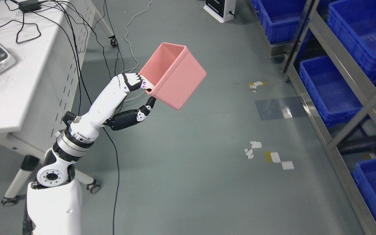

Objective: Place storage box into left shelf container
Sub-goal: 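Hold the pink box aloft in the left hand while driving to the shelf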

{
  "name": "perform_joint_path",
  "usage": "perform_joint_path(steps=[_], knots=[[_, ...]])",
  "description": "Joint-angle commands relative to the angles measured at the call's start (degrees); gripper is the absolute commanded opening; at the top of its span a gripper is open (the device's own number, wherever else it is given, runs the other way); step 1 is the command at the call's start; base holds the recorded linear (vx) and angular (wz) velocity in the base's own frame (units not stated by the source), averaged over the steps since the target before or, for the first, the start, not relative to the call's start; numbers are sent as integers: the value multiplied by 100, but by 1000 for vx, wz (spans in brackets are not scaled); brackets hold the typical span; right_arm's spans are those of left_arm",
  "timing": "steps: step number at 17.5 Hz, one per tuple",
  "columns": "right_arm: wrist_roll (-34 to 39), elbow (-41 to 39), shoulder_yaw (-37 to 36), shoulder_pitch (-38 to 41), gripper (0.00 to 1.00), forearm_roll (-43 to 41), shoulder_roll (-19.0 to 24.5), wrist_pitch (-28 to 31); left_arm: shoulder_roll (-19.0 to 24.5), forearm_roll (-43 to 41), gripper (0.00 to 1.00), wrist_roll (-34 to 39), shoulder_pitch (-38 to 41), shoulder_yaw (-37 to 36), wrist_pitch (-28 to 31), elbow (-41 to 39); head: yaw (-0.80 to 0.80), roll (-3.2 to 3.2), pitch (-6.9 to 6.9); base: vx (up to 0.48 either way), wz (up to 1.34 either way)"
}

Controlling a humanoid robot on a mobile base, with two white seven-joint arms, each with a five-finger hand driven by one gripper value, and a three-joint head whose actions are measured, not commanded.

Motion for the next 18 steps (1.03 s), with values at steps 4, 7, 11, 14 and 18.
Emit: perform_joint_path(steps=[4,7,11,14,18], knots=[[6,-100,0,43,100,-18,-100,-4,90,4,1,4,72,113,-4,-158,0,0,4,1044,147],[6,-100,0,43,100,-18,-100,-4,90,4,1,4,72,78,-4,-149,0,0,4,1068,200],[6,-100,0,43,100,-18,-100,-4,90,13,1,4,72,43,-4,-149,0,0,4,889,73],[6,-100,0,43,100,-18,-100,-4,90,13,1,4,107,-44,-4,-149,0,0,4,702,-457],[6,-100,0,43,100,-18,-100,-4,90,13,1,4,116,-150,-4,-149,0,0,4,492,-1232]])
